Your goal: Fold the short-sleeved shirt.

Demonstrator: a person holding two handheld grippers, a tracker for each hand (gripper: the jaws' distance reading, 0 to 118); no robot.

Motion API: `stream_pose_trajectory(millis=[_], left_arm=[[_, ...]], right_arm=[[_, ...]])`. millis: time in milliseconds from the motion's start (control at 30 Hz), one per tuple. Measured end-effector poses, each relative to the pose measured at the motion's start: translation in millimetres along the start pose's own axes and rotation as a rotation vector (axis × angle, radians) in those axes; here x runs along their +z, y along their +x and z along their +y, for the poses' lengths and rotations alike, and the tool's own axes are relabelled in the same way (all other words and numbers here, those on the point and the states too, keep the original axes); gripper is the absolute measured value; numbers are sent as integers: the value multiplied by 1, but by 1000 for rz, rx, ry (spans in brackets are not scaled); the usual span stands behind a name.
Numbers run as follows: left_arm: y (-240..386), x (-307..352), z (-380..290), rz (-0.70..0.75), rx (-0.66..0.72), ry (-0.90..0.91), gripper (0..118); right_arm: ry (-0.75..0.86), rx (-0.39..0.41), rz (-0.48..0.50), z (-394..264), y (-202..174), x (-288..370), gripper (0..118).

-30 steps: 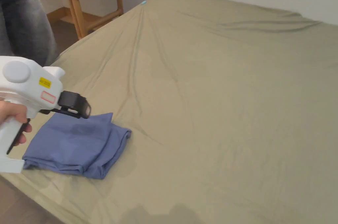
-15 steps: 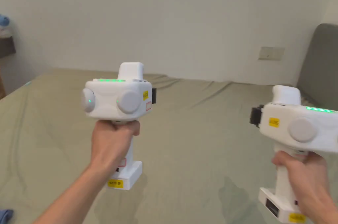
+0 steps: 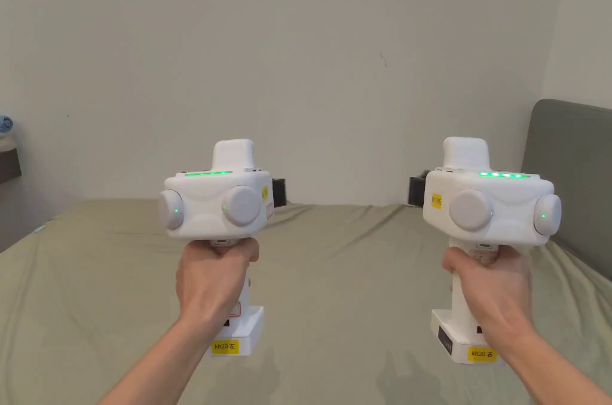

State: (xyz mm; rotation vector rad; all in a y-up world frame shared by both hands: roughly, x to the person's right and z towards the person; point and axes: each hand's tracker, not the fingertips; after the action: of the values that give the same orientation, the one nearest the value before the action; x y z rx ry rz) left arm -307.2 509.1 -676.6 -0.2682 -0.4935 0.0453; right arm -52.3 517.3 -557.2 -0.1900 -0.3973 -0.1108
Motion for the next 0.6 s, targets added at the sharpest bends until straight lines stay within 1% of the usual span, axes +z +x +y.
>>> stream_pose_trajectory(millis=[33, 67, 100, 133, 167, 200, 267, 333, 367, 400, 467, 533, 600], left_arm=[[1, -3, 5, -8, 0, 14, 118], [7, 2, 10, -5, 2, -40, 114], [8, 12, 14, 1, -19, -26, 116], [11, 14, 15, -42, -63, -15, 118], [12, 11, 15, -26, -94, 0, 118], [14, 13, 17, -12, -84, 1, 118], [12, 22, 22, -89, -37, 12, 118], [8, 20, 25, -101, 16, -29, 118], [6, 23, 25, -129, 52, -14, 118], [3, 26, 28, -156, 54, -29, 118], [-1, 36, 32, -151, 108, -32, 118], [-3, 43, 34, -164, 99, -21, 118], [-7, 37, 38, -143, 93, -55, 118]], right_arm=[[-20, -18, 22, 2, 4, -3, 116], [-59, -40, 36, 3, 9, -7, 118], [22, -63, 58, 3, 9, -4, 118], [-5, -78, 41, 2, 10, -5, 118], [-1, -83, 20, 3, 10, -5, 118], [-3, -78, 20, 3, 10, -6, 118], [-5, -67, 25, 6, 15, 0, 118], [-13, -54, 18, 3, 14, 0, 118], [-14, -50, 26, 5, 18, 0, 118], [-14, -51, 41, 4, 19, 2, 118], [-25, -50, 68, 2, 20, 3, 118], [-20, -52, 66, 5, 19, 10, 118], [-23, -50, 72, 5, 19, 12, 118]])
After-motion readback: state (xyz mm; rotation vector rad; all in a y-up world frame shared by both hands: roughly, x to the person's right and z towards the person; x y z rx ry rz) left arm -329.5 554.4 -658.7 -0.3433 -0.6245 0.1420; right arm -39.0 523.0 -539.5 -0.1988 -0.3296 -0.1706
